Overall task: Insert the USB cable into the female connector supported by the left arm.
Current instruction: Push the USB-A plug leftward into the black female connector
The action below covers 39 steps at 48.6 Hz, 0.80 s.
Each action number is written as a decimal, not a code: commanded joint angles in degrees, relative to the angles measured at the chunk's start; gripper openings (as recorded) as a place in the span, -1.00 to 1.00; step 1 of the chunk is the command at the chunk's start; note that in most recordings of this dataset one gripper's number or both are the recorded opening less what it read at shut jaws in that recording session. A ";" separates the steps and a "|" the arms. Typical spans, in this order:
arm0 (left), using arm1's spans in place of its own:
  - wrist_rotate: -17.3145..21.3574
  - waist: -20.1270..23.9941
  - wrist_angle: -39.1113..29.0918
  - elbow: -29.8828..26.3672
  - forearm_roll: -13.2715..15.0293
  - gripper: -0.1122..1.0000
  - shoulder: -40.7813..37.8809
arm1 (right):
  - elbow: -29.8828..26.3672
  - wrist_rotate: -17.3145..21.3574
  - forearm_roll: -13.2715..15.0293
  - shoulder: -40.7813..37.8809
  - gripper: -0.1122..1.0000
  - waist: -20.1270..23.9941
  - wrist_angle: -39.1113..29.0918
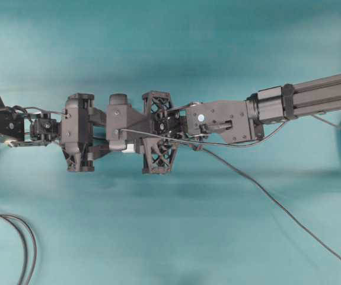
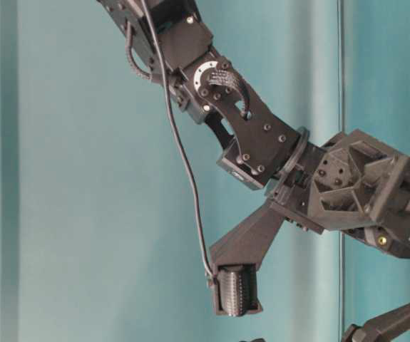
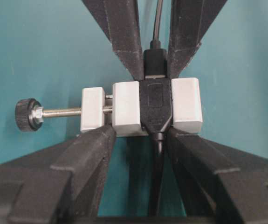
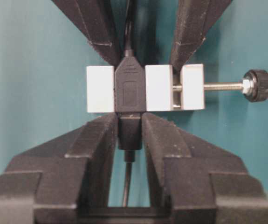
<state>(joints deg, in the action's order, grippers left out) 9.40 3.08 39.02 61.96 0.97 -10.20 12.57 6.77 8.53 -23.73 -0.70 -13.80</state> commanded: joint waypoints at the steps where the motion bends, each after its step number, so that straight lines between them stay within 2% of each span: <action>1: 0.62 -0.09 0.53 -3.25 -0.18 0.25 1.32 | -3.87 -0.35 0.18 0.97 -0.43 0.09 1.93; 23: 2.29 -0.09 0.53 -3.08 -0.18 0.26 1.49 | -4.04 -0.70 0.18 0.97 -0.43 0.09 1.93; 39: 1.41 -0.09 0.35 0.70 0.18 0.31 4.92 | -1.05 -0.26 0.18 3.16 -0.43 0.26 1.76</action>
<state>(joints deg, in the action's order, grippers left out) 10.99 3.16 38.76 63.02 0.97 -8.61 12.39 6.42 8.53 -23.73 -0.62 -13.62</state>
